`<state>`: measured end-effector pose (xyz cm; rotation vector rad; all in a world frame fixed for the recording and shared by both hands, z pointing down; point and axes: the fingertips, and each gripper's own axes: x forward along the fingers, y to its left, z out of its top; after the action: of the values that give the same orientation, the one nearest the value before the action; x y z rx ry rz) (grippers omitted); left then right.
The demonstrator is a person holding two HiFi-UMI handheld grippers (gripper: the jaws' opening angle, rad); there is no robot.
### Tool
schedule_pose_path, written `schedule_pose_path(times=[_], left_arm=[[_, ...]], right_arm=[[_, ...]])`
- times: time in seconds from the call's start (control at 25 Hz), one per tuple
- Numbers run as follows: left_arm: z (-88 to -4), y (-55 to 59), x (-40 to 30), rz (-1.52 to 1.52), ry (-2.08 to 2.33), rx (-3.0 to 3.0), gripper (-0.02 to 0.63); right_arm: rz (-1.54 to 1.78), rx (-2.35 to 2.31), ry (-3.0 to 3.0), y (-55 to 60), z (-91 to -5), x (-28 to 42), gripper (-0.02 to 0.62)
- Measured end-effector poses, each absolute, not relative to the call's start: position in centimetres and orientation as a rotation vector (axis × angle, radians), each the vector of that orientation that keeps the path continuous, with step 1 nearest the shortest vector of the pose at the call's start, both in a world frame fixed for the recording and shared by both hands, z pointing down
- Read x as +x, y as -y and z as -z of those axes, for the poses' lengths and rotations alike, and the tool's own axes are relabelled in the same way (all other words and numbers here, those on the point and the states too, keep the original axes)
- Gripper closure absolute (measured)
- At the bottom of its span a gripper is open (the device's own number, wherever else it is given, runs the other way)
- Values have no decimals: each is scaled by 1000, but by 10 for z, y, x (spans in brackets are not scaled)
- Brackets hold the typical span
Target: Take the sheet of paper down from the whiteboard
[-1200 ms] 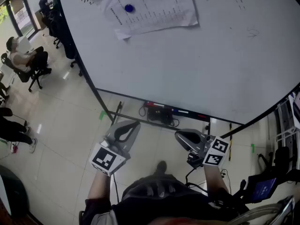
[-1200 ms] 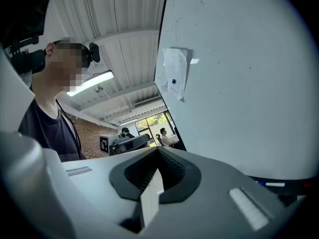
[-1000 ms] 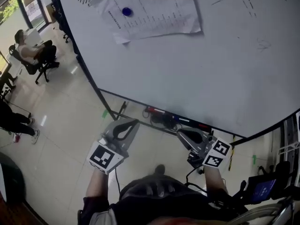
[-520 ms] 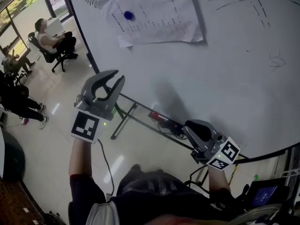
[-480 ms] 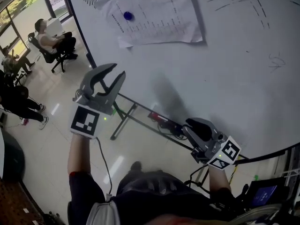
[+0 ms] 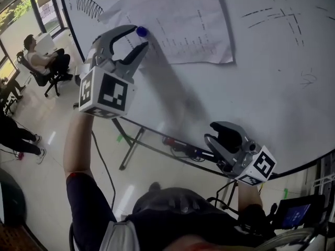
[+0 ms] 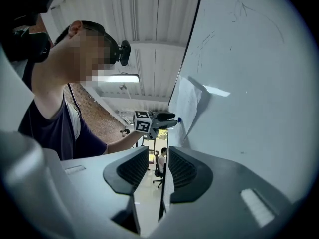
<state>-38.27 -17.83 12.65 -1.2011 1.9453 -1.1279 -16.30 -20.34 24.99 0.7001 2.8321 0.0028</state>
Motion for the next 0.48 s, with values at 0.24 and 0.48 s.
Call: schedule_pose_path(times=[0.24,0.48], left_arm=[[-130,195,-393,1134,-1850,-1320,425],[-124,192,-395,1067,-1816,-1357,445]], right_arm=[[13,476,-2840,223,-222,-191,471],[95,458,-2802,226,-204,-206,469]])
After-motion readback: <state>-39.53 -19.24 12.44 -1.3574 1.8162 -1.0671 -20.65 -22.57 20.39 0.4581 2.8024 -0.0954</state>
